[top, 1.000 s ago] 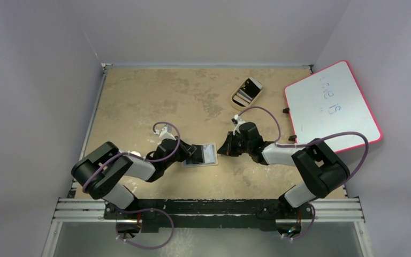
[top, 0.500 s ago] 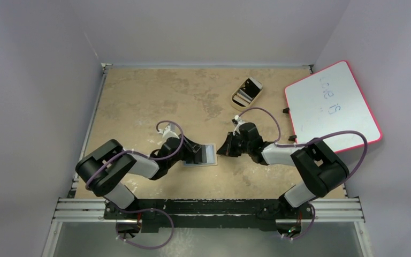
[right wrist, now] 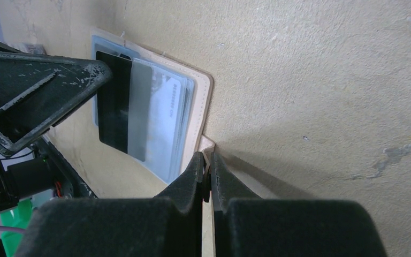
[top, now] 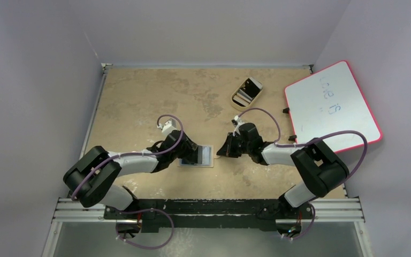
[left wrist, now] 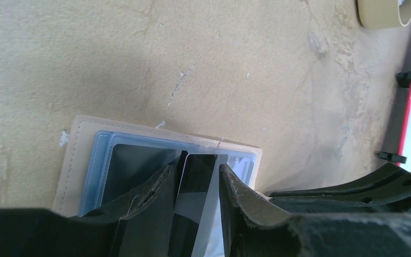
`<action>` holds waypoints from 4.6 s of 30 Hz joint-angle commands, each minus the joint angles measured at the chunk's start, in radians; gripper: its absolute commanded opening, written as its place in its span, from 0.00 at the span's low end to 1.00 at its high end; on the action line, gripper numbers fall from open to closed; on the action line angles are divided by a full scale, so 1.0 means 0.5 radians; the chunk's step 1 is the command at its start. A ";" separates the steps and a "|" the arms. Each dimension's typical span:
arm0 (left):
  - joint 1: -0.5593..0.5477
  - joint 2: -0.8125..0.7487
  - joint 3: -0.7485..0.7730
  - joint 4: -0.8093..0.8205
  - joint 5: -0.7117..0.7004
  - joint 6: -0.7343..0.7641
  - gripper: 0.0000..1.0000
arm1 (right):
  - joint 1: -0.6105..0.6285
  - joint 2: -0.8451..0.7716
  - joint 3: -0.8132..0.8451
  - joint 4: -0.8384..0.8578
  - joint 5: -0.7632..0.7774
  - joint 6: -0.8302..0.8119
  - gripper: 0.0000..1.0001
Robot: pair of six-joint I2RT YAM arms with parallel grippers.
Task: Put the credit cards into the card holder
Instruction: Insert the credit card into the card holder, then turn over the card slot in the card holder.
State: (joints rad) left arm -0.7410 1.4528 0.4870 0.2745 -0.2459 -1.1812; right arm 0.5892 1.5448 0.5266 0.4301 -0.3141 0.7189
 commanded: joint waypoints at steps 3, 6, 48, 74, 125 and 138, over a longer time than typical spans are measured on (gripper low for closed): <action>0.001 -0.070 0.108 -0.323 -0.124 0.122 0.35 | 0.015 -0.037 -0.003 -0.050 -0.037 -0.014 0.00; 0.002 -0.054 0.126 -0.337 -0.099 0.124 0.36 | 0.015 -0.034 0.001 -0.055 -0.037 -0.017 0.00; -0.059 0.078 0.199 -0.157 0.437 -0.103 0.42 | 0.016 0.018 0.059 -0.007 -0.028 -0.054 0.00; 0.064 -0.200 0.402 -0.855 0.285 0.281 0.46 | -0.264 -0.331 0.234 -0.566 0.309 -0.289 0.22; 0.072 0.009 0.274 -0.201 0.556 0.029 0.48 | -0.107 -0.357 -0.104 -0.308 0.122 -0.089 0.25; 0.069 0.079 0.235 -0.193 0.523 0.012 0.49 | -0.107 -0.330 -0.094 -0.304 0.127 -0.102 0.25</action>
State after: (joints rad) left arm -0.7055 1.5150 0.6067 0.1627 0.0334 -1.1683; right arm 0.5304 1.3811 0.4702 0.2604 -0.2356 0.6628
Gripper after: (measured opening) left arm 0.485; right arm 0.249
